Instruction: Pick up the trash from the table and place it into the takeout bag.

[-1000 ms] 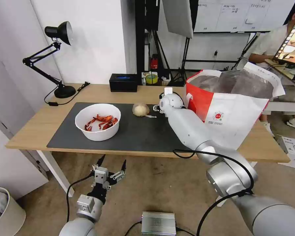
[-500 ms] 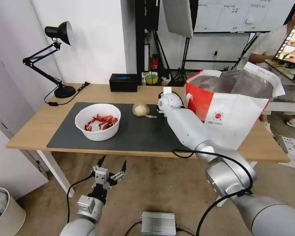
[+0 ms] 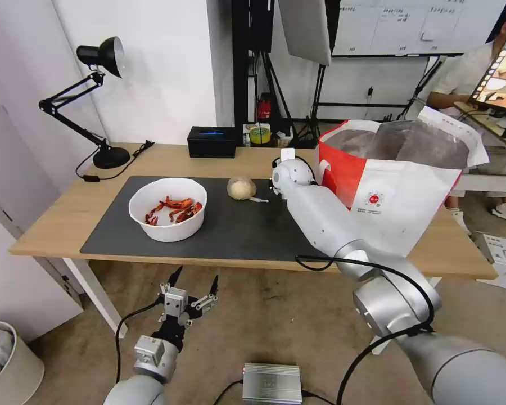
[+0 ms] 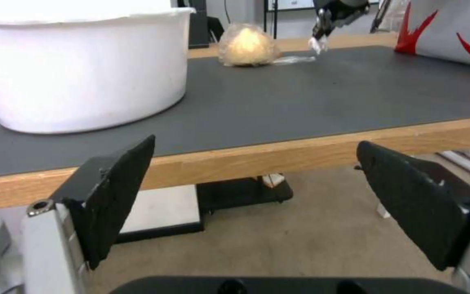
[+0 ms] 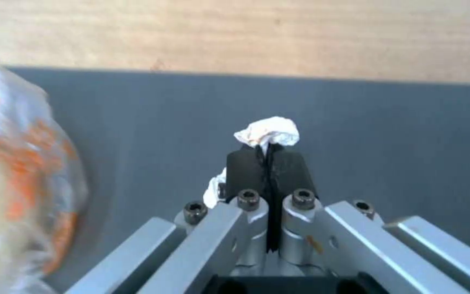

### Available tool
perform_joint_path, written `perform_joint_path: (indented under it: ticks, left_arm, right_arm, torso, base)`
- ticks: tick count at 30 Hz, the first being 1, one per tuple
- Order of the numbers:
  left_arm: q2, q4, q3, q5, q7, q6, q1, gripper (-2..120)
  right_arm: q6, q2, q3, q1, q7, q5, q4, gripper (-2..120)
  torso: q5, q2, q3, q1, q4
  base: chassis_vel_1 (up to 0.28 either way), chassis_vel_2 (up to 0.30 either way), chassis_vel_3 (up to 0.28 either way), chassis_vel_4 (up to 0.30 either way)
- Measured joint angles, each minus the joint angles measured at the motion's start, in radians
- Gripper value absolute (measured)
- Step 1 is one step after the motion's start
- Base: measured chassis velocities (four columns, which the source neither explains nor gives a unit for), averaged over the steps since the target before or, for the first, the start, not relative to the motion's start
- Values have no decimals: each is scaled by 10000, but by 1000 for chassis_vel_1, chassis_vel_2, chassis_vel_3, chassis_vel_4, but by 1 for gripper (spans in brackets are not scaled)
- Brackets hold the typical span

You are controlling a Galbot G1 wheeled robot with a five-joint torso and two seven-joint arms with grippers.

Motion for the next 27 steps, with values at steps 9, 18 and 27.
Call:
perform_joint_path:
  ticks: [9, 18, 27]
  left_arm:
    - [-49, -129, -97, 47, -5, -28, 165, 100]
    - [-214, -315, -329, 164, -5, -91, 411, 100]
    - [-453, -465, -707, 307, 4, -218, 812, 100]
  right_arm:
    - [1, -767, -836, 192, 816, 1296, 1994, 0]
    - [-1, -1166, -1327, 553, 1377, 1930, 3281, 0]
    - [-3, -1053, -1557, 708, 1599, 2011, 3954, 0]
  torso:
    - [0, 0, 0, -1, 0]
    - [-1, 0, 0, -1, -2]
    - [-2, 0, -1, -1, 1]
  base:
    - [0, 0, 0, 0]
    - [0, 0, 0, 0]
    - [0, 0, 0, 0]
